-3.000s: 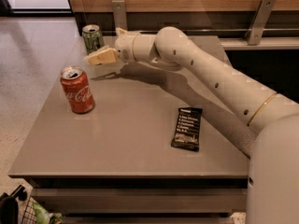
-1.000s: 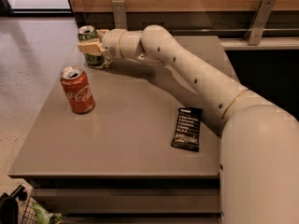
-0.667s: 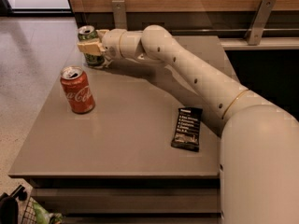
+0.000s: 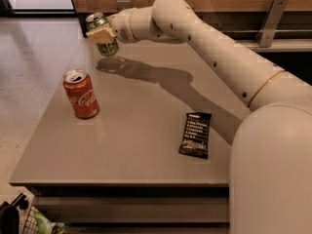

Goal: Knock green can over

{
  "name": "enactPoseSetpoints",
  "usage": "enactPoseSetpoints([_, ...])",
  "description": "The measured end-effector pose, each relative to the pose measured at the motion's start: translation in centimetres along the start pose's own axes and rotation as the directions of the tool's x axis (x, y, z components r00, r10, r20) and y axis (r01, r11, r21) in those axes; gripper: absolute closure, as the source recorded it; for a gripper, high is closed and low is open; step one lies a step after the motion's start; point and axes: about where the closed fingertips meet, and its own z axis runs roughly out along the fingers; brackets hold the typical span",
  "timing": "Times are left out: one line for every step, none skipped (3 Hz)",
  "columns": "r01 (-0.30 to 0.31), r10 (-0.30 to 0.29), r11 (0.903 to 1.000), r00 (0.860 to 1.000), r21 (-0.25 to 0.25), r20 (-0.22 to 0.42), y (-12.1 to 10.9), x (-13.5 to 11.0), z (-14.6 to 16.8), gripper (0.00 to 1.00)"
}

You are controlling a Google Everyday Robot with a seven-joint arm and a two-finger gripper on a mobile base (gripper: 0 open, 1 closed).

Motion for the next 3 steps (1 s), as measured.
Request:
enactPoseSetpoints([0.024, -0.026, 0.9996, 0.991, -0.016, -0.130, -0.7, -1.8, -3.2, 1.00])
enactPoseSetpoints([0.027, -0.033, 0.9993, 0.962, -0.027, -0.271, -0.2, -1.4, -5.7, 1.00])
enactPoseSetpoints([0.023, -0.036, 0.9991, 0.906, -0.035, -0.421, 0.6, 0.4, -7.2, 1.00])
